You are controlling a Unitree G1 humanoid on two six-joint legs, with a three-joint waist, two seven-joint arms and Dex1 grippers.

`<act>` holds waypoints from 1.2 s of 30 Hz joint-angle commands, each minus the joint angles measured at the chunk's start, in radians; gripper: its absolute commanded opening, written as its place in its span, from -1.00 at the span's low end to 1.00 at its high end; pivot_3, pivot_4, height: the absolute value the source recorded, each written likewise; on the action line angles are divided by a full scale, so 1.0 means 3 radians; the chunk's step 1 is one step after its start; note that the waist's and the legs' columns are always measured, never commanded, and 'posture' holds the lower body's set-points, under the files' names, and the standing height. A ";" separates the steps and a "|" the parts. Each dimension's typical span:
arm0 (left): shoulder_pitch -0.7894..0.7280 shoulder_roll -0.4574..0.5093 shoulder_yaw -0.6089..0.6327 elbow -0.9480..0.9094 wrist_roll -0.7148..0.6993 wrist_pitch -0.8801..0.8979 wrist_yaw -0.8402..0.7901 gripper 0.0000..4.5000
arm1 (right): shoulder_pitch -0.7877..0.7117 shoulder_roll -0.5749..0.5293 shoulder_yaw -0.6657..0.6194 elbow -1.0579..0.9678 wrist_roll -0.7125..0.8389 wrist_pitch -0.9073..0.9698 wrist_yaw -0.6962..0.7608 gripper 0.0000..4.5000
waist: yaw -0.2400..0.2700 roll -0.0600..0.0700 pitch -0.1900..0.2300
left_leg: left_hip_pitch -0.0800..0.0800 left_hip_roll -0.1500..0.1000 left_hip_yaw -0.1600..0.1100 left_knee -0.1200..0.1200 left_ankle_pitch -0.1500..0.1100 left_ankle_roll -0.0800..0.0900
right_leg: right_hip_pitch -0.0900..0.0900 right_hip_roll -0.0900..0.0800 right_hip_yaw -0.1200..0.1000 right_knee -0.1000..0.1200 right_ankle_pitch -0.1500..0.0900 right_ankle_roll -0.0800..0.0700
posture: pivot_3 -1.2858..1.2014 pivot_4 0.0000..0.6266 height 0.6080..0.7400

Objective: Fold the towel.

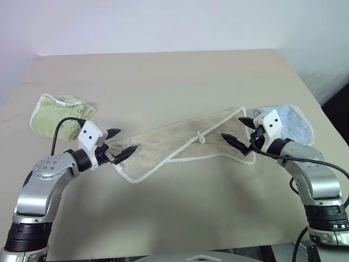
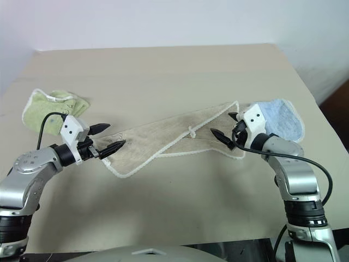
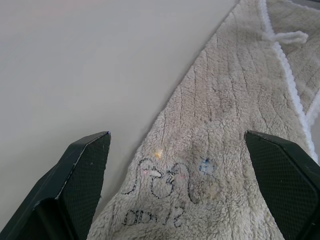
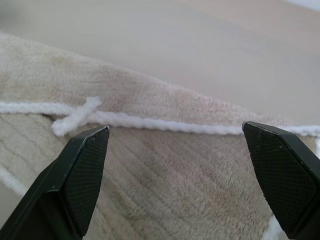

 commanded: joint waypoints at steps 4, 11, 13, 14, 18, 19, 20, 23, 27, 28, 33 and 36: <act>0.0028 0.0026 0.0043 -0.0176 -0.0034 0.0006 0.0002 1.00 | 0.0007 -0.0083 -0.0060 -0.0174 0.0036 0.0027 0.0024 0.99 | 0.0000 0.0000 0.0000 | 0.0000 0.0000 0.0000 0.0000 0.0000 0.0000 | 0.0000 0.0000 0.0000 0.0000 0.0000 0.0000 | 0.03 -0.52 0.82; -0.0070 0.0027 -0.0020 -0.0192 -0.0012 -0.0023 -0.0007 1.00 | -0.0040 -0.0141 -0.0085 -0.0158 0.0023 0.0035 0.0033 0.99 | 0.0003 0.0000 0.0000 | 0.0000 0.0000 0.0000 0.0000 0.0000 0.0000 | 0.0000 0.0000 0.0000 0.0000 0.0000 -0.0001 | 0.03 -0.52 0.82; -0.0117 0.0018 -0.0045 -0.0206 -0.0012 -0.0023 -0.0008 1.00 | -0.0019 -0.0175 -0.0116 -0.0149 0.0022 0.0005 0.0043 0.99 | 0.0004 0.0000 0.0000 | 0.0000 0.0000 0.0000 0.0001 0.0000 0.0000 | 0.0001 0.0000 0.0000 0.0000 0.0000 -0.0001 | 0.03 -0.52 0.82; -0.0158 0.0025 -0.0054 -0.0171 -0.0011 -0.0035 -0.0035 1.00 | -0.0022 -0.0180 -0.0116 -0.0144 0.0010 -0.0002 0.0028 0.99 | 0.0003 0.0000 0.0000 | 0.0000 0.0000 0.0000 0.0001 0.0000 0.0000 | 0.0001 0.0000 0.0000 0.0000 0.0000 -0.0001 | 0.03 -0.52 0.82; -0.0244 0.0113 -0.0136 -0.0034 0.0079 -0.0128 -0.0192 1.00 | -0.0058 -0.0162 -0.0109 -0.0107 -0.0009 -0.0010 -0.0022 0.99 | -0.0001 0.0000 0.0000 | 0.0000 0.0000 0.0000 0.0001 0.0000 0.0000 | 0.0001 0.0001 0.0000 0.0000 0.0000 0.0000 | 0.03 -0.52 0.82; -0.0259 0.0153 -0.0156 -0.0023 0.0093 -0.0143 -0.0243 1.00 | -0.0078 -0.0153 -0.0098 -0.0088 -0.0013 -0.0015 -0.0029 0.99 | -0.0005 0.0000 0.0000 | 0.0000 0.0000 0.0001 0.0001 0.0000 0.0000 | 0.0001 0.0002 0.0000 0.0001 0.0000 0.0000 | 0.03 -0.52 0.82; -0.0269 0.0182 -0.0170 -0.0035 0.0090 -0.0145 -0.0281 1.00 | -0.0092 -0.0148 -0.0093 -0.0071 -0.0009 -0.0026 -0.0025 0.99 | -0.0008 0.0000 0.0000 | 0.0001 0.0000 0.0001 0.0001 0.0000 0.0000 | 0.0001 0.0002 0.0000 0.0001 0.0000 0.0000 | 0.03 -0.52 0.82; -0.0309 0.0259 -0.0187 -0.0032 0.0082 -0.0169 -0.0420 1.00 | -0.0143 -0.0112 -0.0038 -0.0013 -0.0025 -0.0079 -0.0020 0.99 | -0.0005 0.0000 0.0000 | 0.0001 0.0000 0.0001 0.0001 0.0001 0.0000 | 0.0001 0.0003 0.0000 0.0002 0.0000 -0.0001 | 0.03 -0.52 0.82; -0.0341 0.0391 -0.0281 0.0019 0.0125 -0.0264 -0.0647 1.00 | -0.0160 -0.0038 -0.0010 0.0043 -0.0057 -0.0151 -0.0081 0.99 | 0.0001 0.0000 -0.0001 | 0.0001 0.0000 0.0001 0.0001 0.0000 0.0000 | 0.0001 0.0002 0.0000 0.0001 0.0000 -0.0001 | 0.03 -0.52 0.82; -0.0343 0.0441 -0.0315 0.0021 0.0131 -0.0288 -0.0729 1.00 | -0.0151 -0.0025 -0.0009 0.0035 -0.0060 -0.0157 -0.0089 0.99 | 0.0000 0.0000 0.0000 | 0.0001 -0.0001 0.0001 0.0001 0.0000 0.0000 | 0.0001 0.0002 0.0000 0.0001 0.0000 -0.0001 | 0.03 -0.52 0.82; -0.0319 0.0880 -0.0467 0.0091 0.0122 -0.0489 -0.1492 1.00 | -0.0131 0.0025 0.0011 0.0036 -0.0087 -0.0174 -0.0109 0.99 | -0.0005 0.0001 0.0000 | 0.0000 -0.0001 0.0001 0.0001 0.0000 0.0000 | -0.0001 0.0002 0.0000 0.0001 -0.0005 -0.0009 | 0.03 -0.52 0.82; -0.0355 0.1068 -0.0587 0.0187 0.0174 -0.0668 -0.1850 1.00 | -0.0143 0.0035 0.0033 0.0057 -0.0097 -0.0192 -0.0116 0.99 | -0.0008 0.0003 0.0000 | 0.0000 0.0000 0.0002 0.0001 0.0000 0.0000 | -0.0001 0.0001 0.0000 0.0002 -0.0006 -0.0012 | 0.03 -0.52 0.82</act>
